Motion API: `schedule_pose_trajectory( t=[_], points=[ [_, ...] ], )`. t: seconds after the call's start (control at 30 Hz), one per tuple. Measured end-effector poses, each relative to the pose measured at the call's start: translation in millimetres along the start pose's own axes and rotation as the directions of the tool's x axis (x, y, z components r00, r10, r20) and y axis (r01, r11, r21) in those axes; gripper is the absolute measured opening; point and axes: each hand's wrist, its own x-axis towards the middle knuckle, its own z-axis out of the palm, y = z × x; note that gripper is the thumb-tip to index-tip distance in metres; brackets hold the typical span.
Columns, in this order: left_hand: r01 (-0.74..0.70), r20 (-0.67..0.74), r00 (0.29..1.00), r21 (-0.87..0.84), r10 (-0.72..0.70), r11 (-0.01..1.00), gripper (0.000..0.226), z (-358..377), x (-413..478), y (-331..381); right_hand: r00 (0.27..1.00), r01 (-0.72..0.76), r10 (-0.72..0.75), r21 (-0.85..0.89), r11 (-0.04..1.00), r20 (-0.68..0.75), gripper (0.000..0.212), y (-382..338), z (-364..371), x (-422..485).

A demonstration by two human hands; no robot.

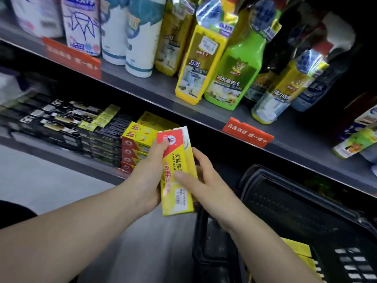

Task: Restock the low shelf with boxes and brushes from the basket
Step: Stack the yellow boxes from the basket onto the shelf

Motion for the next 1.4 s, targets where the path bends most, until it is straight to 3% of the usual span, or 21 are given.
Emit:
schedule_pose_trajectory(
  t=[0.07,0.13,0.27,0.4,0.5,0.63,0.87,1.0,1.13,1.2,1.3,1.4],
  points=[
    [-0.069,-0.014,0.998,-0.013,0.069,0.998,0.032,-5.6,4.3,3.0,0.999,-0.039,0.04,-0.042,0.998,0.034,0.074,2.5,6.8,10.2],
    [-0.101,-0.059,0.993,0.03,0.103,0.994,0.035,-11.4,9.3,5.7,0.995,-0.095,0.096,-0.032,0.995,0.042,0.082,2.8,11.2,18.9],
    [-0.061,-0.133,0.988,0.098,0.074,0.993,0.052,-23.7,14.5,8.8,0.972,-0.225,0.219,0.066,0.972,0.091,0.06,1.2,10.2,29.8],
    [-0.018,-0.232,0.972,0.064,0.033,0.998,0.046,-33.1,16.4,10.6,0.961,-0.261,0.249,0.089,0.961,0.123,0.031,2.2,7.6,38.4],
    [-0.033,-0.344,0.938,0.06,0.051,0.998,0.038,-39.5,19.3,10.9,0.977,-0.212,0.21,0.044,0.976,0.045,0.025,0.4,4.7,44.7],
    [-0.058,-0.37,0.925,0.082,0.084,0.995,0.042,-43.4,23.9,9.9,0.993,-0.055,0.018,-0.313,0.948,-0.12,0.029,-2.2,4.3,46.4],
    [-0.052,-0.346,0.932,0.169,0.109,0.984,0.056,-41.2,29.5,3.5,0.993,0.084,-0.113,-0.507,0.858,-0.026,0.052,3.3,20.8,40.5],
    [-0.047,-0.33,0.94,0.137,0.09,0.99,0.043,-41.5,27.4,4.7,0.999,0.022,-0.007,-0.306,0.952,0.048,0.044,1.6,17.1,41.7],
    [-0.014,-0.266,0.961,0.215,0.072,0.977,0.03,-42.5,26.0,-0.3,0.997,-0.06,0.05,-0.205,0.977,-0.054,0.029,0.3,9.6,50.1],
    [-0.021,-0.25,0.965,0.24,0.083,0.97,0.026,-42.9,27.3,0.2,0.985,-0.134,0.136,0.024,0.991,-0.11,0.023,-0.9,3.4,56.4],
    [-0.047,-0.258,0.96,0.247,0.112,0.968,0.014,-42.3,28.9,4.3,0.95,-0.254,0.31,0.499,0.828,-0.031,0.021,-7.3,-8.5,62.4],
    [-0.047,-0.266,0.957,0.257,0.118,0.965,0.013,-40.7,28.3,5.3,0.941,-0.3,0.331,0.606,0.736,0.063,0.045,-6.2,-13.7,63.9]
  ],
)
